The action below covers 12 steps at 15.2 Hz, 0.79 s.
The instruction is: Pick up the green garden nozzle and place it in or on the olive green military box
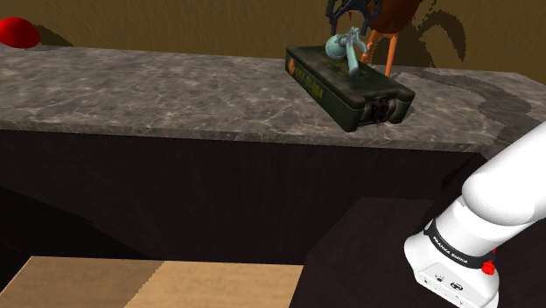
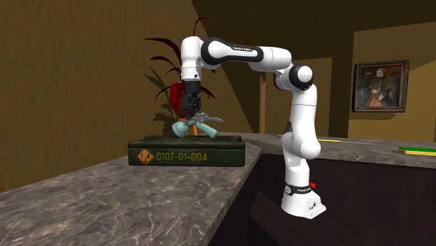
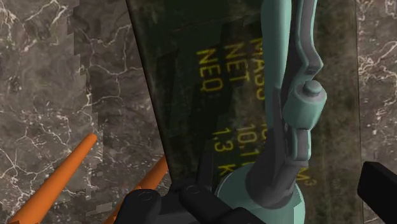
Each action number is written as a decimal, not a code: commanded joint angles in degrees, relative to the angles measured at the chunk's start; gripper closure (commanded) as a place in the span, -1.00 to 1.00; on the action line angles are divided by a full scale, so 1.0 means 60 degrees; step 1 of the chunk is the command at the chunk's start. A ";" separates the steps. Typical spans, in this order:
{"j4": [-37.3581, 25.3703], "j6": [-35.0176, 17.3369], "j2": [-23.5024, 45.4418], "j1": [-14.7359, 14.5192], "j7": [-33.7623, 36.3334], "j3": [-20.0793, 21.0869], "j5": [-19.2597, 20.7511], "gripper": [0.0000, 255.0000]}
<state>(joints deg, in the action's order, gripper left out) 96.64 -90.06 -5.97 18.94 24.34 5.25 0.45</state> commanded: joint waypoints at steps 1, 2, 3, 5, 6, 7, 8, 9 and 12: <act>-0.0413 0.0332 0.0081 -0.0002 0.0004 0.0004 0.0007 -1.00; -0.0870 0.0679 0.0192 -0.0005 0.0011 0.0010 0.0017 -1.00; -0.1352 0.1034 0.0321 -0.0009 0.0019 0.0018 0.0028 -1.00; -0.1753 0.1320 0.0436 -0.0014 0.0026 0.0025 0.0039 -1.00; -0.1750 0.1319 0.0434 -0.0013 0.0026 0.0025 0.0039 -1.00; -0.1752 0.1320 0.0435 -0.0013 0.0026 0.0025 0.0039 -1.00; -0.1752 0.1320 0.0435 -0.0014 0.0026 0.0025 0.0039 -1.00; -0.1752 0.1320 0.0436 -0.0014 0.0026 0.0025 0.0039 -1.00; -0.1753 0.1320 0.0436 -0.0014 0.0026 0.0025 0.0039 -1.00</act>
